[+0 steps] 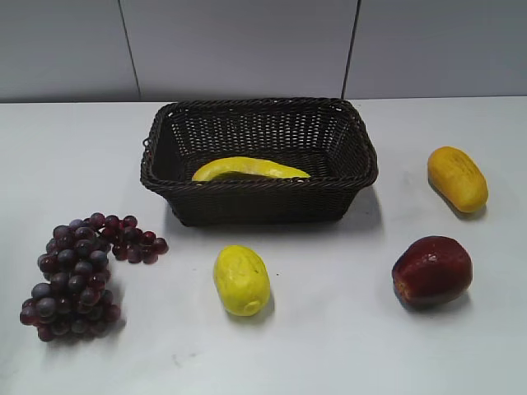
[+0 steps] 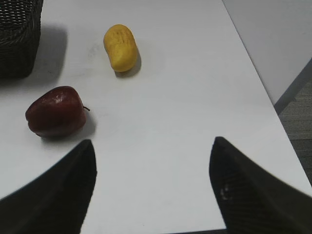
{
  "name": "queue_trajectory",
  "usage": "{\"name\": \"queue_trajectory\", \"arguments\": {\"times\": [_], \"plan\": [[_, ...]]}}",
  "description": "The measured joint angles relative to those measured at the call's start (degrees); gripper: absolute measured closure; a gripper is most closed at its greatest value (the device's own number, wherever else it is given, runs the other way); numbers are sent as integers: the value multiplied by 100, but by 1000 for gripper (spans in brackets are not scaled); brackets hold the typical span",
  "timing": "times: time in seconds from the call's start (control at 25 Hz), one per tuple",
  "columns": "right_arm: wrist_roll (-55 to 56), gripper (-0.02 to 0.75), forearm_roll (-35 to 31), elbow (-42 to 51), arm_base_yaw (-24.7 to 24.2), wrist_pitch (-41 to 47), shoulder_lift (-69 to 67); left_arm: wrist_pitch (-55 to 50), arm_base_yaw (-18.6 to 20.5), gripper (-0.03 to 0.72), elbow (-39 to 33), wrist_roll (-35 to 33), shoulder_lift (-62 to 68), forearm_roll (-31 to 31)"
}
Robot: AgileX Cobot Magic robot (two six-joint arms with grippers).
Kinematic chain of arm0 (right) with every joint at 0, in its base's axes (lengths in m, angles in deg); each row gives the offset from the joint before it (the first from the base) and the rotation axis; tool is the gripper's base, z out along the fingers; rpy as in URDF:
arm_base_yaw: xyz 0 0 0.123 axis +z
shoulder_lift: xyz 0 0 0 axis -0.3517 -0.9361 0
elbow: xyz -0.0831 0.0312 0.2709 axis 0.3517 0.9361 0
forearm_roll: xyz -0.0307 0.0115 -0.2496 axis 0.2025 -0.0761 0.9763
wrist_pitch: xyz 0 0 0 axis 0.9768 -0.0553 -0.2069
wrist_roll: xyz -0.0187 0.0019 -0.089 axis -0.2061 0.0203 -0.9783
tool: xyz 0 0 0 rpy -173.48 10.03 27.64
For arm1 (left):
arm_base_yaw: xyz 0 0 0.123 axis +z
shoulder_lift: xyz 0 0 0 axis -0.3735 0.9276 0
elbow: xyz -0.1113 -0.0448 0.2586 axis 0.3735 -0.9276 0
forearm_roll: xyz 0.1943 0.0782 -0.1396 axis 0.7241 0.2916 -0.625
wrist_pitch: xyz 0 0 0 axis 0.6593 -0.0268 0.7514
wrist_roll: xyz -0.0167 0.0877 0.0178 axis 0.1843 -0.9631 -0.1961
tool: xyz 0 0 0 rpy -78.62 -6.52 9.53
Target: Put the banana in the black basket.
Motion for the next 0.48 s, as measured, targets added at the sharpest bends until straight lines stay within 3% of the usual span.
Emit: {"name": "queue_trajectory", "arguments": {"times": [0.28,0.48], "plan": [[0,186,0,0,0,0,0,-6,0,132,-2043,0,-1228,-18],[0,186,0,0,0,0,0,-7,0,132,-3080,0,-2151,-24]]}}
